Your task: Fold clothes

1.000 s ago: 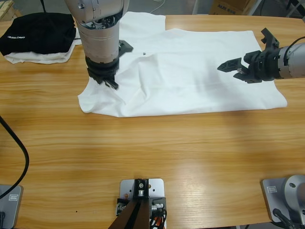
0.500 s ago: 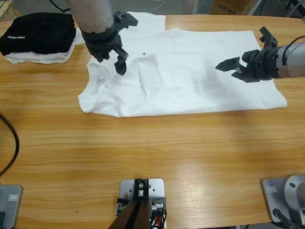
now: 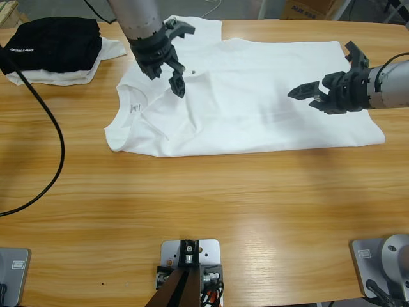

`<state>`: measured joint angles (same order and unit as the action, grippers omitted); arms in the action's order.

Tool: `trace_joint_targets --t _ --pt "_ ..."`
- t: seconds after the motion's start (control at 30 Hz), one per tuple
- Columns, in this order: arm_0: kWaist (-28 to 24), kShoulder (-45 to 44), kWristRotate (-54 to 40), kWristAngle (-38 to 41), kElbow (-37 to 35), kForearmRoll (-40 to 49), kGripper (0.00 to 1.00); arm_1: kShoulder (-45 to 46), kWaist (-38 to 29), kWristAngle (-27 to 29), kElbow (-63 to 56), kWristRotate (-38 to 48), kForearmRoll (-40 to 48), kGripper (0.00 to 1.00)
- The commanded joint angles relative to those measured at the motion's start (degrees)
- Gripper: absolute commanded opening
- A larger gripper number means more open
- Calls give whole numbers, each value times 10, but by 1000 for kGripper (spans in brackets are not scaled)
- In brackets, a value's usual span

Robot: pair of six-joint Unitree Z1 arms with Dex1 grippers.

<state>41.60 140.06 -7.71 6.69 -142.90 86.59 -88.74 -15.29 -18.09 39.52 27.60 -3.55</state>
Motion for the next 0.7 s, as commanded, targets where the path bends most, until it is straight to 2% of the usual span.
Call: trace_joint_targets --t 0.03,0.07,0.1,0.13,0.37,0.7 --pt "0 74 -10 21 -5 83 412 -25 -6 -12 -16 -3 7 757" --pt "0 76 -11 21 -3 83 200 -26 -6 -12 -16 -3 7 757" --pt "0 76 -13 21 -2 83 79 -25 -5 -12 -16 -3 7 757" --pt "1 75 -16 20 -3 83 15 -26 -5 -12 -15 -3 7 757" --pt "14 55 -96 -20 -19 83 0 -27 -5 -12 -17 -3 7 757" --pt "31 37 -103 -23 -17 84 0 -23 -5 -10 -22 -3 7 756"
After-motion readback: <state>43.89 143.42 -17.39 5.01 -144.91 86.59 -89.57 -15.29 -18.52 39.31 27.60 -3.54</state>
